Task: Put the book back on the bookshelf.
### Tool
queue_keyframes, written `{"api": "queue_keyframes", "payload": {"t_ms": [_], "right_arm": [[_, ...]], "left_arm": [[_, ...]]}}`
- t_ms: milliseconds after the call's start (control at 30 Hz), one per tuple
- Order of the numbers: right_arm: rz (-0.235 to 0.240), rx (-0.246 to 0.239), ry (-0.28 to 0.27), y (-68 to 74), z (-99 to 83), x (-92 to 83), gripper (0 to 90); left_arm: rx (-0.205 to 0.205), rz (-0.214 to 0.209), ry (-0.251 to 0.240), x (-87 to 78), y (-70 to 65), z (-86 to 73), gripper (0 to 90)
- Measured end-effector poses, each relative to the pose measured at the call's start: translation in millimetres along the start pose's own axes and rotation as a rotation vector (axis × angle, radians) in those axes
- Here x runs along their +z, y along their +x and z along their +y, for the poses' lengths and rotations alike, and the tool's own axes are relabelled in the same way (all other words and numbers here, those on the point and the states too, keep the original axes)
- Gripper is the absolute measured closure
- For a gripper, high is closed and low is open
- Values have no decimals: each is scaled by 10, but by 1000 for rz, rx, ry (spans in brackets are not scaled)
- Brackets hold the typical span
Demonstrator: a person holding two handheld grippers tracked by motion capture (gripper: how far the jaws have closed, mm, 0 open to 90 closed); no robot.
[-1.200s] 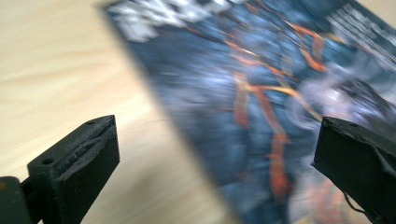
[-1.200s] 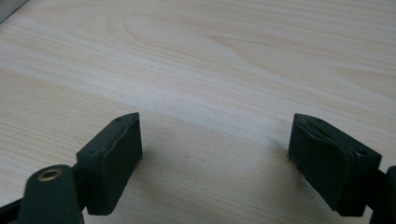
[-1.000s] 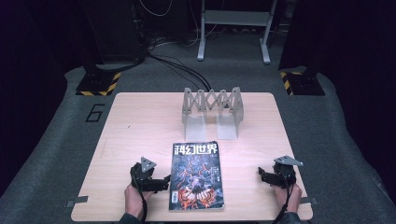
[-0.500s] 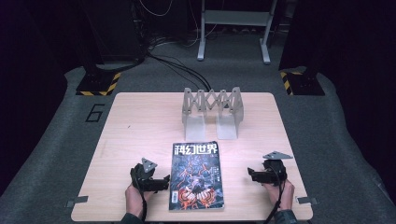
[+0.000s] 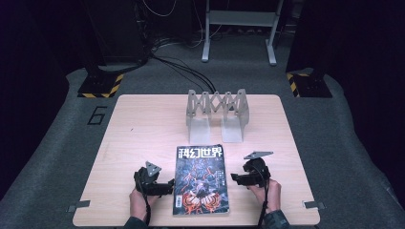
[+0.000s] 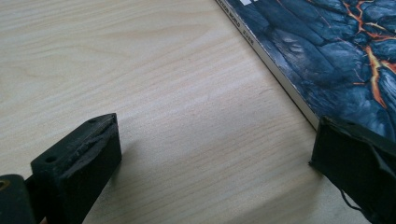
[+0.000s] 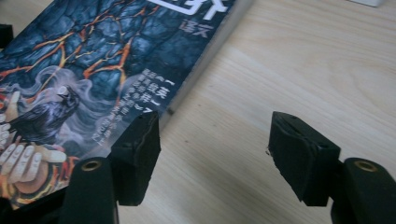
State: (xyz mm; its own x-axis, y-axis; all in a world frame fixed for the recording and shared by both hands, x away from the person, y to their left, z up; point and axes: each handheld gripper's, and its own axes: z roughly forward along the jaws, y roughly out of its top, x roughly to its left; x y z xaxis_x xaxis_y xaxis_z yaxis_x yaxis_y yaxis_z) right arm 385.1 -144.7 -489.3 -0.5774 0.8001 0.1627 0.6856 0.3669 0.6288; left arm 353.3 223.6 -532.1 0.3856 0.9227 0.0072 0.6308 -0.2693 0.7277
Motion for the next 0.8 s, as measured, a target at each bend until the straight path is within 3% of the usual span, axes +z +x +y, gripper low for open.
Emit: {"api": "queue_keyframes", "payload": {"t_ms": [200, 367, 533, 800], "right_arm": [[41, -30, 41, 95, 135, 129, 387], [83, -20, 72, 119, 206, 238, 424], [94, -16, 124, 145, 266, 311, 440], [101, -27, 153, 155, 352, 373, 455]], "left_arm": [[0, 0, 0, 0, 0, 0, 14], [2, -2, 0, 1, 2, 1, 14], [3, -2, 1, 0, 2, 1, 14], [3, -2, 0, 1, 2, 1, 14]]}}
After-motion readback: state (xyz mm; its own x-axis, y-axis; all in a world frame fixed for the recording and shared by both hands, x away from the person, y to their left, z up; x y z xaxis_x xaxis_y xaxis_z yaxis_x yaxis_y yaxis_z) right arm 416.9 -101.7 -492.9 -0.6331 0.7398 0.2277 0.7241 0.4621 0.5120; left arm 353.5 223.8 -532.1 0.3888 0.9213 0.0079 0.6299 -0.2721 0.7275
